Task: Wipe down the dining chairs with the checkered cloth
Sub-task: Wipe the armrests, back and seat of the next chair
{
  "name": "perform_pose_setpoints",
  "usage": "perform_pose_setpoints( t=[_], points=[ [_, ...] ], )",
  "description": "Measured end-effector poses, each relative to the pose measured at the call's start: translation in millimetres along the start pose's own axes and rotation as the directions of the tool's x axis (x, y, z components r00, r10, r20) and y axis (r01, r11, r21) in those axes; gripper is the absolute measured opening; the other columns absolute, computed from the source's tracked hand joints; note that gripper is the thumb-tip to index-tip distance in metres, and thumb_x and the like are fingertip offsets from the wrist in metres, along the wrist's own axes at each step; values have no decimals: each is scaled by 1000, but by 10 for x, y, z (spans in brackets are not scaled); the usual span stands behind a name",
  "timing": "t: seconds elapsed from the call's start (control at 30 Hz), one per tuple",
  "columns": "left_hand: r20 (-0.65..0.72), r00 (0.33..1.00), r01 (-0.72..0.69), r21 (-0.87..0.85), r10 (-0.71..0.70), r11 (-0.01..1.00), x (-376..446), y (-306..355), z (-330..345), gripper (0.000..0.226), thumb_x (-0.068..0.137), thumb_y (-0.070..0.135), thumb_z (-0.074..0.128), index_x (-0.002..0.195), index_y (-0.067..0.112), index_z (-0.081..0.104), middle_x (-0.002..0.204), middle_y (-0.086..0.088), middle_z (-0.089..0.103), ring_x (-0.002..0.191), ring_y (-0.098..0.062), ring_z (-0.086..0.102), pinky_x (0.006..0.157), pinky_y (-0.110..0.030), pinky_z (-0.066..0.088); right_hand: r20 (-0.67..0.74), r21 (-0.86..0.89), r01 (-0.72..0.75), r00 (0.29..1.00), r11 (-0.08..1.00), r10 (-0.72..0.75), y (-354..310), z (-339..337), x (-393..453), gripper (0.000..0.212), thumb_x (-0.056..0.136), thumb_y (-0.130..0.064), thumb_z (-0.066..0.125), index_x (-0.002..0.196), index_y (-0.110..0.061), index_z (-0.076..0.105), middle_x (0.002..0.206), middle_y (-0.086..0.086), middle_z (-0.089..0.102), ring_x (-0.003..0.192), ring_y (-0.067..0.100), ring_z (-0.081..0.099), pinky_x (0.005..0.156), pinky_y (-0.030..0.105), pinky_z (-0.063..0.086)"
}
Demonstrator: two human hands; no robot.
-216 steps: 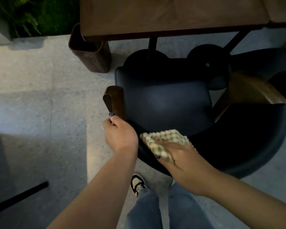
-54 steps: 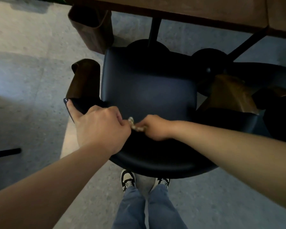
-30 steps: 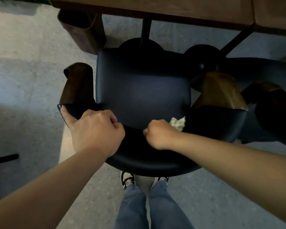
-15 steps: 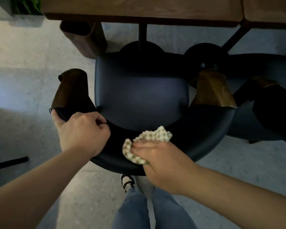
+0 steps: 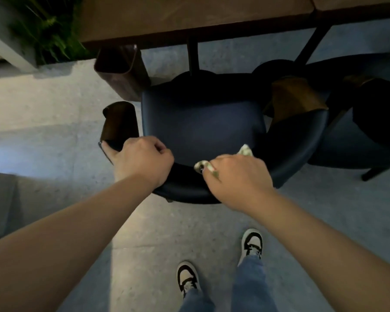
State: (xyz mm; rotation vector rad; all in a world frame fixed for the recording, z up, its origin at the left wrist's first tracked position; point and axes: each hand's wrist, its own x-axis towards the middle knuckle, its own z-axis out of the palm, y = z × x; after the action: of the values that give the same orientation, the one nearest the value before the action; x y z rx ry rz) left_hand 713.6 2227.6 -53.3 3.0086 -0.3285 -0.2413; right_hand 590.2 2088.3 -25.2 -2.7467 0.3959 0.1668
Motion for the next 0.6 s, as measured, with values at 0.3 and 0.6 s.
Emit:
perform_pose_setpoints(
  t=[0.3,0.6],
  points=[
    [-279,956,-86,-572,-95,816,-120,-112,77,25,88,32,48,110,35,60,73,27,59,79,-1,60,79,-32,52,-79,23,34,996,999,-32,-449,289,141,32,95,-36,37,69,-22,47,80,2,61,69,25,52,60,33,28],
    [-331,944,-144,-367,16,919,-63,-124,145,35,87,39,54,118,25,58,65,13,60,66,-5,56,60,-27,45,-205,-59,111,971,992,-121,-421,325,73,39,93,-39,36,58,-23,38,56,-6,41,49,11,35,55,32,27]
  ],
)
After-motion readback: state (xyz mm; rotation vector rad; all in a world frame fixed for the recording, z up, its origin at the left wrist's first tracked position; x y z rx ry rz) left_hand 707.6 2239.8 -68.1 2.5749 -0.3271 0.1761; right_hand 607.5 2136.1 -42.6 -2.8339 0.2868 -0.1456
